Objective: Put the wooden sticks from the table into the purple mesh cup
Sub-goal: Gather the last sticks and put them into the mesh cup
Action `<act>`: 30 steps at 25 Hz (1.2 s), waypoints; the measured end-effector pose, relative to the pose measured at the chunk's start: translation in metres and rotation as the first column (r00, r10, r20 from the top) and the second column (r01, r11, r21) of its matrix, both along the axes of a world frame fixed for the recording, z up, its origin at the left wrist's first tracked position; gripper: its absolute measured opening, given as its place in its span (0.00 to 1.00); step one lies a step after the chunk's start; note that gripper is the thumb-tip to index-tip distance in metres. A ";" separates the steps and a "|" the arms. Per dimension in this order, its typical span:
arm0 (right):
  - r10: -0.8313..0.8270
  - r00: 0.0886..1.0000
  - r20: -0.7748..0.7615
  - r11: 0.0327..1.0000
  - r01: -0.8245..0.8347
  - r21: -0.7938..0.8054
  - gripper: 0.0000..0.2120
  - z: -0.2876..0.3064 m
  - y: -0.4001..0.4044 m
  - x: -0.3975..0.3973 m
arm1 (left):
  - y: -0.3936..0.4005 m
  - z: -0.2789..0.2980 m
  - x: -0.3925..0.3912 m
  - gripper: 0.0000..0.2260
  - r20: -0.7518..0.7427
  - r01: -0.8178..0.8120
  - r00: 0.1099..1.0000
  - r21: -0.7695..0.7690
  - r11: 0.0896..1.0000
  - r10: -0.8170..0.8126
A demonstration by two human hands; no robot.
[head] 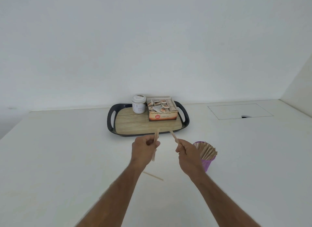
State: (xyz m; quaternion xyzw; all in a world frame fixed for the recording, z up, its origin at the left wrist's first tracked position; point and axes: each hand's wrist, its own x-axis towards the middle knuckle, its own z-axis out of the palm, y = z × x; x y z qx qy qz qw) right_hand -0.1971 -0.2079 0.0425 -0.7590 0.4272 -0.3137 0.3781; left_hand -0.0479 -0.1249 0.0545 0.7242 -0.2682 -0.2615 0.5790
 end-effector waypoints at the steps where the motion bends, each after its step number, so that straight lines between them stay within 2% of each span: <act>1: -0.019 1.000 0.022 1.000 0.019 0.004 0.12 0.005 -0.004 -0.004 | -0.008 0.003 -0.007 0.08 -0.011 0.016 1.000 -0.031 0.999 -0.017; 5: -0.103 0.982 0.159 0.993 0.092 0.074 0.13 0.024 -0.021 -0.022 | -0.036 0.014 -0.035 0.07 -0.087 0.108 0.989 -0.130 0.986 -0.120; 12: -0.205 0.945 0.256 0.979 0.202 0.038 0.13 0.040 -0.046 -0.058 | -0.076 0.021 -0.070 0.07 -0.032 0.160 0.985 -0.183 0.970 -0.168; 17: -0.202 0.962 0.182 0.979 0.206 -0.001 0.09 0.025 -0.047 -0.068 | -0.093 0.016 -0.092 0.07 -0.045 0.182 0.980 -0.173 0.968 -0.192; 23: -0.197 0.978 0.069 0.977 0.201 -0.069 0.07 0.005 -0.044 -0.074 | -0.104 0.000 -0.107 0.06 0.025 0.264 0.965 -0.070 0.962 -0.263; 30: -0.188 0.977 0.101 0.977 0.197 -0.084 0.10 0.000 -0.039 -0.075 | -0.099 -0.004 -0.102 0.08 0.037 0.320 0.947 -0.048 0.946 -0.319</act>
